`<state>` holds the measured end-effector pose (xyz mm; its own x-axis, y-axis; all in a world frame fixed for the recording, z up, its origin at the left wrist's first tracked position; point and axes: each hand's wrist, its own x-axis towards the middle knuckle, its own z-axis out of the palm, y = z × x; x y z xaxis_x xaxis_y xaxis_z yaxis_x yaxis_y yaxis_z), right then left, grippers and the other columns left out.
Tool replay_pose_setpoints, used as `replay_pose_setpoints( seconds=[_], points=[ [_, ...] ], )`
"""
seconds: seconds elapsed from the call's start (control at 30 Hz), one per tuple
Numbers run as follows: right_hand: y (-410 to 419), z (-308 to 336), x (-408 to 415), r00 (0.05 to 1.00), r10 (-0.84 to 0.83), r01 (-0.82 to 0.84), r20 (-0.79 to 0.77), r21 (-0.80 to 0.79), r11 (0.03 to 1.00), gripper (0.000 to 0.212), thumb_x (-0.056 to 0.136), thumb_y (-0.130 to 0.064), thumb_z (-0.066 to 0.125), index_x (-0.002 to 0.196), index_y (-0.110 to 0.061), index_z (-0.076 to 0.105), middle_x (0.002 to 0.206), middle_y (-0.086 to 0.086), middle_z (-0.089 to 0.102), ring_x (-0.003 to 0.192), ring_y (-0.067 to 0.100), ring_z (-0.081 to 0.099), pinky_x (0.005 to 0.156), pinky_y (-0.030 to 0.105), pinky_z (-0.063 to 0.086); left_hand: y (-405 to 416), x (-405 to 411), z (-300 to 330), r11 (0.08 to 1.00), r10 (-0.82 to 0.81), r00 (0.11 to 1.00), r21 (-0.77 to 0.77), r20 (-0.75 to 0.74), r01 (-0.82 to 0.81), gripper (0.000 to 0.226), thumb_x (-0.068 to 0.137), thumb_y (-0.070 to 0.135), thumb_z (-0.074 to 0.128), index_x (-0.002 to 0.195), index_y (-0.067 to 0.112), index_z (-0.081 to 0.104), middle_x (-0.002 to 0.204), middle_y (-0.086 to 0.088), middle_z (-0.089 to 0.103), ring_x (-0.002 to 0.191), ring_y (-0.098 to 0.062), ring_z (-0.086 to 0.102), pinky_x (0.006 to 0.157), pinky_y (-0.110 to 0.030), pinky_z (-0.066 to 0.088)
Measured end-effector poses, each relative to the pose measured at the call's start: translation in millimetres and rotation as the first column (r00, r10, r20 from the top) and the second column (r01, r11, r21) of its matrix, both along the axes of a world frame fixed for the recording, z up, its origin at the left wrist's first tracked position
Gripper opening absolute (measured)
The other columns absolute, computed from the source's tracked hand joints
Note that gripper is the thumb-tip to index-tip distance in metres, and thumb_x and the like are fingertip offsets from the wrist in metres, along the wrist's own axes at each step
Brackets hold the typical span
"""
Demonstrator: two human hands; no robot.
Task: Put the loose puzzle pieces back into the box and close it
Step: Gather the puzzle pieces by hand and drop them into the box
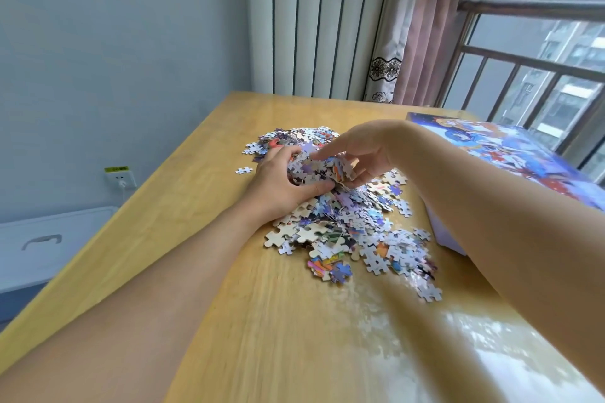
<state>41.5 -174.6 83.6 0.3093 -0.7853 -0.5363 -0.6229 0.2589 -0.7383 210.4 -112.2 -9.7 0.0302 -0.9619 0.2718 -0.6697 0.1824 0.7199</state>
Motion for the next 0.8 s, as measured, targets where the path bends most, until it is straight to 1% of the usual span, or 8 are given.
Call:
replay_pose_setpoints(
  seconds=[0.1, 0.17, 0.23, 0.3, 0.37, 0.6, 0.7, 0.8],
  points=[
    [3, 1, 1, 1.000, -0.002, 0.001, -0.003, -0.027, 1.000, 0.062, 0.075, -0.027, 0.086, 0.129, -0.008, 0.061, 0.104, 0.012, 0.063, 0.082, 0.027, 0.064, 0.068, 0.036, 0.059, 1, 0, 2, 1.000, -0.008, 1.000, 0.011, 0.015, 0.008, 0.103, 0.065, 0.075, 0.073, 0.150, 0.029, 0.037, 0.153, 0.006, 0.034, 0.140, -0.014, 0.035, 0.109, -0.034, 0.035],
    [7, 3, 4, 0.998, 0.040, -0.043, -0.042, -0.051, 0.998, 0.069, 0.069, -0.036, 0.088, 0.128, -0.012, 0.062, 0.108, 0.009, 0.064, 0.086, 0.026, 0.064, 0.074, 0.038, 0.060, 3, -1, 3, 0.999, -0.017, 0.999, 0.036, 0.037, 0.016, 0.108, 0.063, 0.079, 0.070, 0.152, 0.029, 0.033, 0.156, 0.006, 0.031, 0.143, -0.015, 0.030, 0.113, -0.037, 0.033],
    [13, 5, 9, 0.979, 0.104, -0.124, -0.175, -0.109, 0.986, 0.083, 0.059, -0.045, 0.089, 0.131, -0.015, 0.060, 0.123, 0.010, 0.058, 0.096, 0.027, 0.061, 0.072, 0.037, 0.058, 5, -2, 5, 0.998, -0.022, 0.999, 0.065, 0.049, 0.019, 0.118, 0.057, 0.085, 0.067, 0.153, 0.030, 0.028, 0.159, 0.006, 0.026, 0.146, -0.016, 0.026, 0.116, -0.041, 0.031],
    [18, 6, 17, 0.944, 0.113, -0.177, -0.309, -0.186, 0.966, 0.090, 0.061, -0.044, 0.090, 0.138, -0.015, 0.054, 0.133, 0.010, 0.055, 0.104, 0.029, 0.057, 0.069, 0.036, 0.055, 6, -3, 6, 0.997, -0.025, 0.998, 0.081, 0.053, 0.020, 0.124, 0.052, 0.087, 0.068, 0.154, 0.031, 0.025, 0.161, 0.006, 0.023, 0.147, -0.016, 0.025, 0.118, -0.042, 0.030],
    [21, 4, 25, 0.922, 0.078, -0.184, -0.379, -0.252, 0.950, 0.092, 0.065, -0.040, 0.092, 0.142, -0.013, 0.050, 0.140, 0.011, 0.053, 0.113, 0.032, 0.056, 0.079, 0.040, 0.057, 6, -4, 7, 0.996, -0.021, 0.998, 0.082, 0.057, 0.016, 0.129, 0.048, 0.088, 0.068, 0.155, 0.031, 0.021, 0.162, 0.006, 0.021, 0.148, -0.016, 0.023, 0.119, -0.044, 0.029],
    [37, 4, 29, 0.930, 0.013, -0.173, -0.368, -0.406, 0.897, 0.070, 0.067, -0.028, 0.092, 0.128, -0.009, 0.064, 0.120, 0.012, 0.065, 0.103, 0.031, 0.064, 0.087, 0.045, 0.060, 2, -1, 2, 0.997, 0.019, 0.998, 0.071, 0.062, -0.023, 0.146, 0.035, 0.100, 0.061, 0.156, 0.035, 0.011, 0.166, 0.008, 0.010, 0.153, -0.017, 0.011, 0.122, -0.051, 0.023],
    [43, 7, 28, 0.941, -0.011, -0.146, -0.338, -0.434, 0.889, 0.067, 0.069, -0.019, 0.090, 0.129, -0.006, 0.064, 0.127, 0.020, 0.065, 0.113, 0.035, 0.064, 0.094, 0.051, 0.056, 0, 0, 0, 0.998, 0.036, 0.998, 0.058, 0.046, -0.038, 0.146, 0.033, 0.100, 0.062, 0.155, 0.035, 0.015, 0.164, 0.009, 0.014, 0.151, -0.018, 0.016, 0.120, -0.051, 0.026],
    [45, 7, 29, 0.935, 0.000, -0.150, -0.355, -0.396, 0.906, 0.068, 0.070, -0.023, 0.091, 0.130, -0.009, 0.063, 0.128, 0.017, 0.063, 0.107, 0.033, 0.064, 0.091, 0.045, 0.058, 0, 0, -1, 0.998, 0.031, 0.999, 0.051, 0.039, -0.033, 0.149, 0.030, 0.101, 0.061, 0.155, 0.033, 0.019, 0.162, 0.008, 0.017, 0.149, -0.019, 0.021, 0.119, -0.050, 0.029]
  ],
)
